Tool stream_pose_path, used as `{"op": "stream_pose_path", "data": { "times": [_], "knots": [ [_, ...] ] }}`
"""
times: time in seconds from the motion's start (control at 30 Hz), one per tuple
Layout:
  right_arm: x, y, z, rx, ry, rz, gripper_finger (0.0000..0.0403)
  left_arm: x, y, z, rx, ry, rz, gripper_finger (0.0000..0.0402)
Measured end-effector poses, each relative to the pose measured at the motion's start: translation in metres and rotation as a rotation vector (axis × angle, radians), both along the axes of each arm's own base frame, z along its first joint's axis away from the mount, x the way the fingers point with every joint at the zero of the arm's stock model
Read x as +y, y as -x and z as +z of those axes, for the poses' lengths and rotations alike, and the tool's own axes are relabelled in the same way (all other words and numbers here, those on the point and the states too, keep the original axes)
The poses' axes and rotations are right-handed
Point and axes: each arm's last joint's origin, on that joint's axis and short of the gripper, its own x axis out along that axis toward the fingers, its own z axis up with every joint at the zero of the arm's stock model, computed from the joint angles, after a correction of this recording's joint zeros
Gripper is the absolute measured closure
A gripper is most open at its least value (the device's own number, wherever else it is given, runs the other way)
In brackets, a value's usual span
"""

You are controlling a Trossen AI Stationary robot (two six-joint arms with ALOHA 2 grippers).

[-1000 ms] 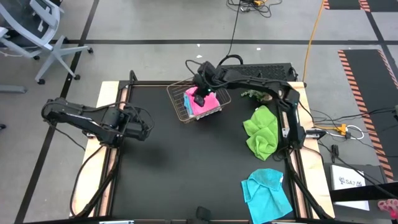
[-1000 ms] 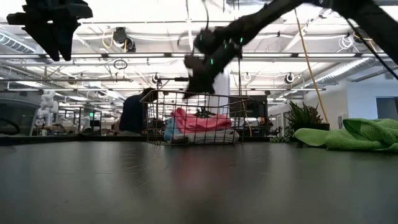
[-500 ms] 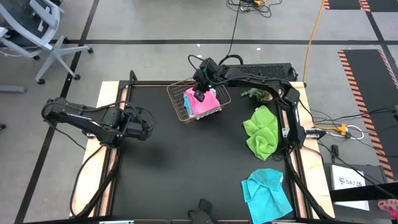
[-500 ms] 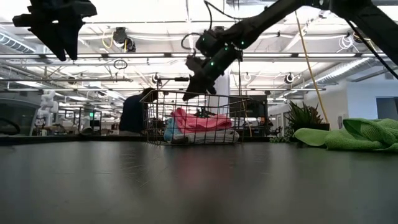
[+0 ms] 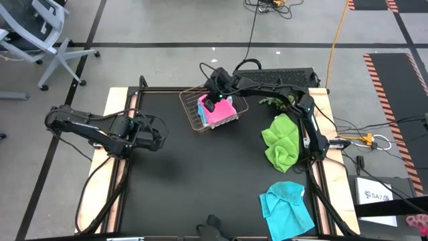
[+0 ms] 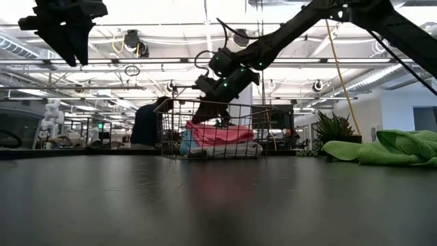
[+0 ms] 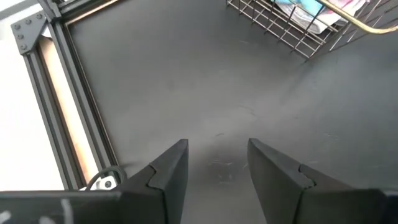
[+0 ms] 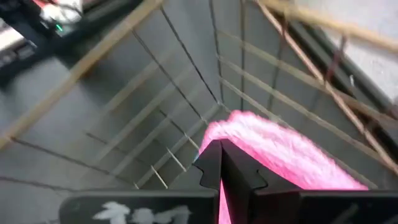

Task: Fold microfiber towels
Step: Put the pink microfiber cloth into the wire basket

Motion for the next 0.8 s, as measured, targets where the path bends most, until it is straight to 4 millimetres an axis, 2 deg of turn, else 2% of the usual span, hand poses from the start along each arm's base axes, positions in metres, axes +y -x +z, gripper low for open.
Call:
{"op": "stream_pose_path", "data": {
  "times": [0.23,0.43,0.53,0.63,0.8],
  "knots": [
    [-0.002,0.000,0.000,-0.003,0.000,-0.014,0.0403,0.000,0.000,0.000,0.004,-0.004,-0.009,0.0234],
    [-0.006,-0.001,-0.018,0.031,-0.049,-0.044,0.0403,0.000,0.000,0.000,0.004,-0.004,-0.010,0.0234],
    [-0.003,-0.002,-0.018,0.025,-0.069,-0.027,0.0403,0.001,0.000,0.000,0.003,-0.018,-0.009,0.0234],
    [0.005,-0.001,0.005,-0.012,-0.046,-0.014,0.0403,0.006,-0.001,0.001,0.019,-0.038,-0.017,0.0234],
    [0.027,0.011,0.070,-0.110,0.036,0.036,0.0403,0.023,-0.011,0.002,0.015,-0.065,-0.077,0.0234]
  ]
}}
